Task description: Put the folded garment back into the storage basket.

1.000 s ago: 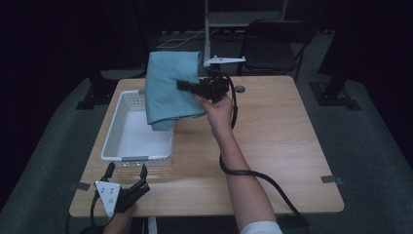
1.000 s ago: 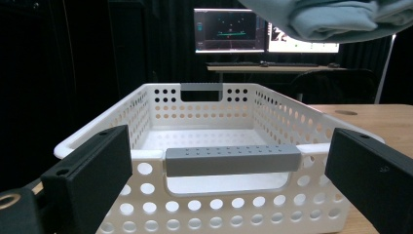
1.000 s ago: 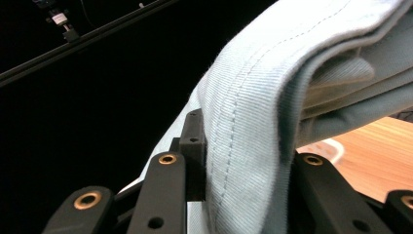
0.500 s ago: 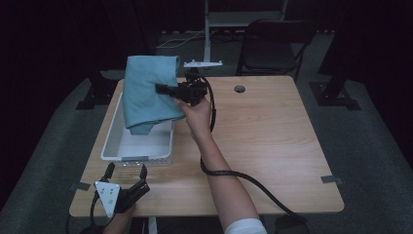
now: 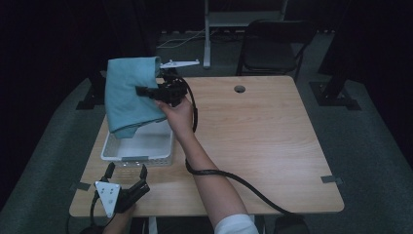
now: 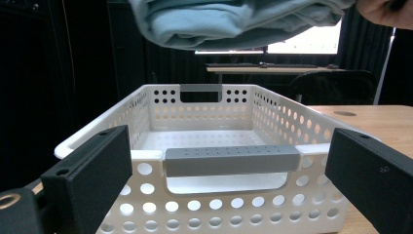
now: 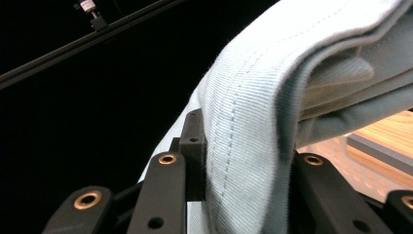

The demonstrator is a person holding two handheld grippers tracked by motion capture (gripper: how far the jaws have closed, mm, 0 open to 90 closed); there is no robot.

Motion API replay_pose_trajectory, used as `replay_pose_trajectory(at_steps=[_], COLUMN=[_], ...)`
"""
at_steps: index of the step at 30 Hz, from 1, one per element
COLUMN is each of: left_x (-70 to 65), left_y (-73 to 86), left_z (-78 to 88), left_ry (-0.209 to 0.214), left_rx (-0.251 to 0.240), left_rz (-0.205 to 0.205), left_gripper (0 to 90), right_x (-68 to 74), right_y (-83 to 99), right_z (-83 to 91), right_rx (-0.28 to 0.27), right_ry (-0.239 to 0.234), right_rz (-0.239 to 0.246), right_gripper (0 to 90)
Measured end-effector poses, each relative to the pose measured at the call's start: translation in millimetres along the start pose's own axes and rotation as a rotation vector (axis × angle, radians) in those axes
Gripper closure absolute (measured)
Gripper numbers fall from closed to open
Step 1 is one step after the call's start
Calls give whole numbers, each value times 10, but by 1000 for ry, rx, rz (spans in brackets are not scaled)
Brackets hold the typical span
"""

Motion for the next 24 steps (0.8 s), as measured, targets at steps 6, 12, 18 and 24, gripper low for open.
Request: replay_pose_trajectory(at_steps=[6, 12, 18, 24], left_x=[-2, -3, -2, -3], left_y=[0, -1, -1, 0], left_z=[3, 3, 3, 3], left_ry=[7, 9, 9, 10], left_rx=[-1, -1, -1, -1], left_rz=[0, 0, 0, 0], left_gripper=[45, 45, 45, 45], right_x=[59, 88, 121, 77], right_y=[-25, -15, -43, 15], right_z=[-171, -272, -341, -337], right_rx=[-4, -7, -18, -15], right_ry=[-20, -44, -37, -33], right_rz=[-9, -17, -9, -25], right_gripper=[704, 704, 704, 704])
Point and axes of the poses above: each handheld gripper's, and its own axes: z roughly backward along the jaws, y roughly out of its underside, x roughly to its left, the point moved 7 cm from there along -z, roughly forward along the jaws, and after that the axes turned 11 degrees about -y, right-handed, at the moved point
